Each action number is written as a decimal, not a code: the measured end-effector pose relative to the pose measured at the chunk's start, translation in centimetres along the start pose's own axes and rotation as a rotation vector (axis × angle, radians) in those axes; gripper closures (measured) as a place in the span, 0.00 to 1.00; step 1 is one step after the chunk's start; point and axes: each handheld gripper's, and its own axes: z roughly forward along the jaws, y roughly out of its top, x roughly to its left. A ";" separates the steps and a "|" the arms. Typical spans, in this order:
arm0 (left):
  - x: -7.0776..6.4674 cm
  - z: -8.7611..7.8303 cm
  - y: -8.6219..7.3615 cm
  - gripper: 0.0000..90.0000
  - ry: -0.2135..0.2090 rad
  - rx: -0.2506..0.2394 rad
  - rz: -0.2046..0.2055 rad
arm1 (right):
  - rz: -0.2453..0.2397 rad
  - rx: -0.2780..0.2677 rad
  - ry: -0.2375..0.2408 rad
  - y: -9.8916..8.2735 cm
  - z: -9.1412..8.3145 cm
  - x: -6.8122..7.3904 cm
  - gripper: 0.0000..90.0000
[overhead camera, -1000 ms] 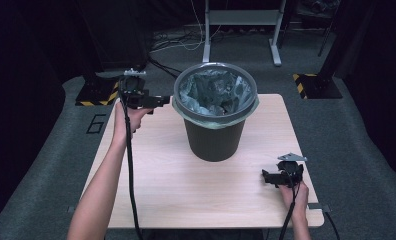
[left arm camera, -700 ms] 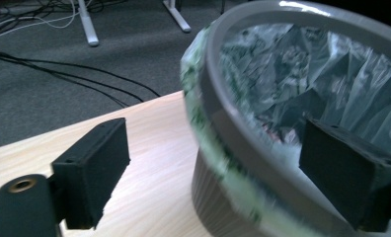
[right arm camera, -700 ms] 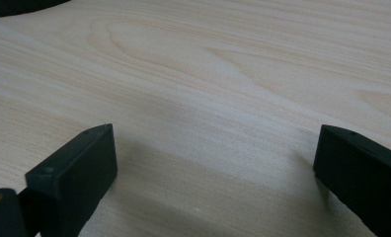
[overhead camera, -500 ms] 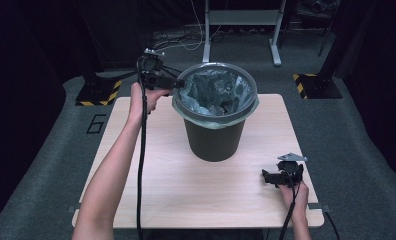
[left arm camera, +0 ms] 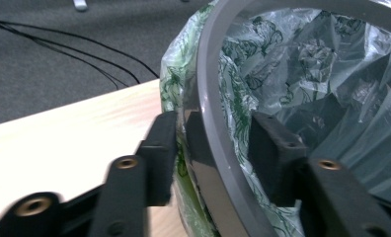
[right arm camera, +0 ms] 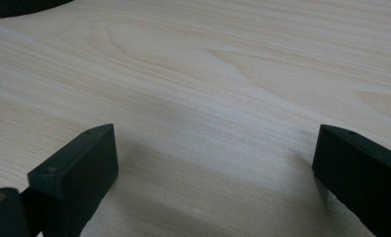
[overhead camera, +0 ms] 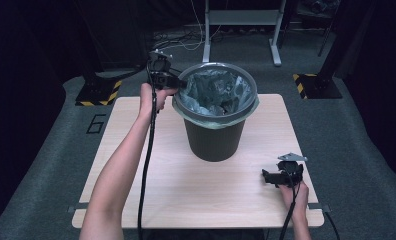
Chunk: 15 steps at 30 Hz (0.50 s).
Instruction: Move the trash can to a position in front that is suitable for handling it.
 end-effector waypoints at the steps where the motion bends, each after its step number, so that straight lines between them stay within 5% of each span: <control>1: -0.1 0.0 -0.1 0.68 -0.007 0.001 0.003 | 0.000 0.000 0.000 0.0 0.0 0.0 0.03; 4: -0.9 0.0 -0.2 0.71 0.052 0.007 0.048 | 0.000 -0.001 0.000 0.0 0.0 0.0 0.04; 15: -1.4 -0.4 -0.4 0.73 0.101 0.017 0.096 | 0.001 0.000 0.000 0.0 0.0 0.0 0.04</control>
